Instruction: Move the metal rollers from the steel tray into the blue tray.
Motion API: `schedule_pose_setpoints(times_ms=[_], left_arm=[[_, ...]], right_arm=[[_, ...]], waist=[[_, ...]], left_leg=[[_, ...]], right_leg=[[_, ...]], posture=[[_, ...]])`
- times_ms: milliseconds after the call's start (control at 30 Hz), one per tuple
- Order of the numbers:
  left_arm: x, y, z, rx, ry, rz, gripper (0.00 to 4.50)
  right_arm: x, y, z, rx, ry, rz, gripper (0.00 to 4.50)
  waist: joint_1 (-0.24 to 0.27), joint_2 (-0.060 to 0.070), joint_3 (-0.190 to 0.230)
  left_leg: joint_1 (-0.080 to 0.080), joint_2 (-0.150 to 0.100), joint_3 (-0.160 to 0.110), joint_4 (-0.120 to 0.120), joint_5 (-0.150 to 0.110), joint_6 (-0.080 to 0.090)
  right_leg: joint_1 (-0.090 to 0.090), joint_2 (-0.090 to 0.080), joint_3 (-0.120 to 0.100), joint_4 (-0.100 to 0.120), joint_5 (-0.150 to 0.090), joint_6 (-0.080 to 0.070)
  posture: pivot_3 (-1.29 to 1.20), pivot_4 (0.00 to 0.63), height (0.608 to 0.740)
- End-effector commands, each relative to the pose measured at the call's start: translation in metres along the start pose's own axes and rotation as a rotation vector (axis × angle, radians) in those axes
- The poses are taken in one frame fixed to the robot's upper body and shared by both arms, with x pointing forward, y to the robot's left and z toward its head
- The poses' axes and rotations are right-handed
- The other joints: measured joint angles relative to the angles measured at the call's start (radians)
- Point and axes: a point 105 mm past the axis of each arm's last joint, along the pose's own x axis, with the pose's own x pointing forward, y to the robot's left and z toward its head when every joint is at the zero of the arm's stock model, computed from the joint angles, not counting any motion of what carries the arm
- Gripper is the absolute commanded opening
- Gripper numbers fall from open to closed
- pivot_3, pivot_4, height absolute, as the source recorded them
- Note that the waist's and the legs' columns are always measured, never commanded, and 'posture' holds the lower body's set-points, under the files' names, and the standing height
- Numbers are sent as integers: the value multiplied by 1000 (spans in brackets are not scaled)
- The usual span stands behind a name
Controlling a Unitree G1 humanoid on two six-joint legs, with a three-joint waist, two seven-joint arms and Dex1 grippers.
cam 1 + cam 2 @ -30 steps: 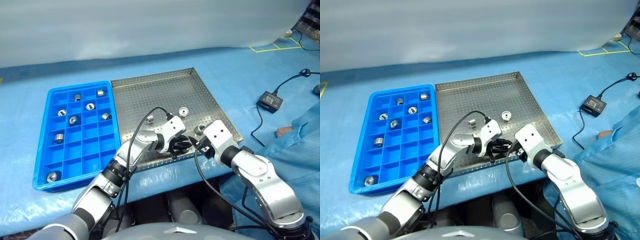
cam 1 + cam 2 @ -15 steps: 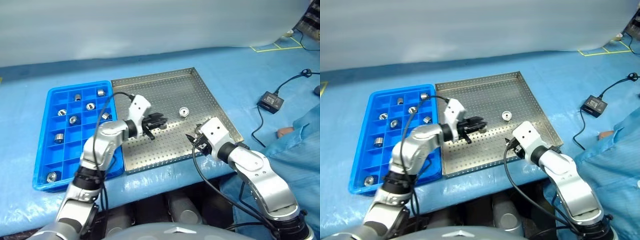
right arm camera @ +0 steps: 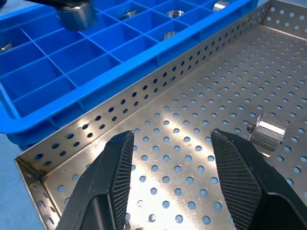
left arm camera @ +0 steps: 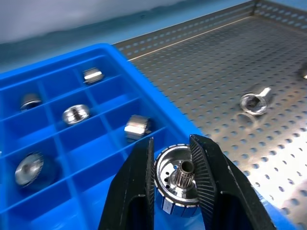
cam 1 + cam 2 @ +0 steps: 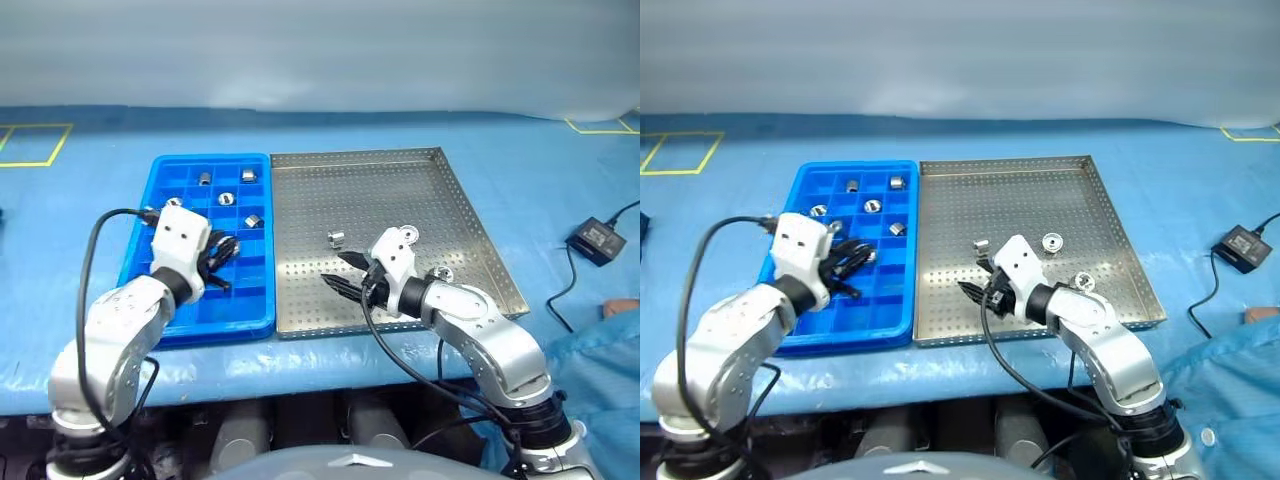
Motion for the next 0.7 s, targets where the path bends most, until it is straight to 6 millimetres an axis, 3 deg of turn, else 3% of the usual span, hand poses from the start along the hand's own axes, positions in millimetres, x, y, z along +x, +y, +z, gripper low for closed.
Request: schedule_pose_setpoints(times_ms=[33, 333, 633, 700], left_arm=[[-9, 8, 4, 28, -3, 70, 1020], [-6, 21, -25, 11, 107, 138, 1020], [-4, 36, -26, 11, 108, 195, 1020], [-2, 34, -26, 12, 107, 190, 1573]], right_arm=[[1, -1, 11, -44, -28, 3, 2687], [0, -6, 9, -53, -8, -39, 2687], [-3, -11, 7, -63, 9, -76, 2687], [-3, -11, 7, -66, 11, -80, 2687]], waist=[[9, 0, 0], [14, 0, 0], [12, 0, 0], [12, 0, 0]], left_leg=[[0, 0, 0, 0, 0, 0], [0, 0, 0, 0, 0, 0], [0, 1, 0, 1, 0, 0], [0, 0, 0, 1, 0, 0]], right_leg=[[0, 0, -1, 0, 0, 0], [1, -2, -4, 0, -3, -6], [1, -2, -4, 0, -2, -7], [0, -2, -4, 0, -2, -7]], posture=[[51, 150, 740], [34, 150, 740], [15, 150, 740], [12, 150, 740]])
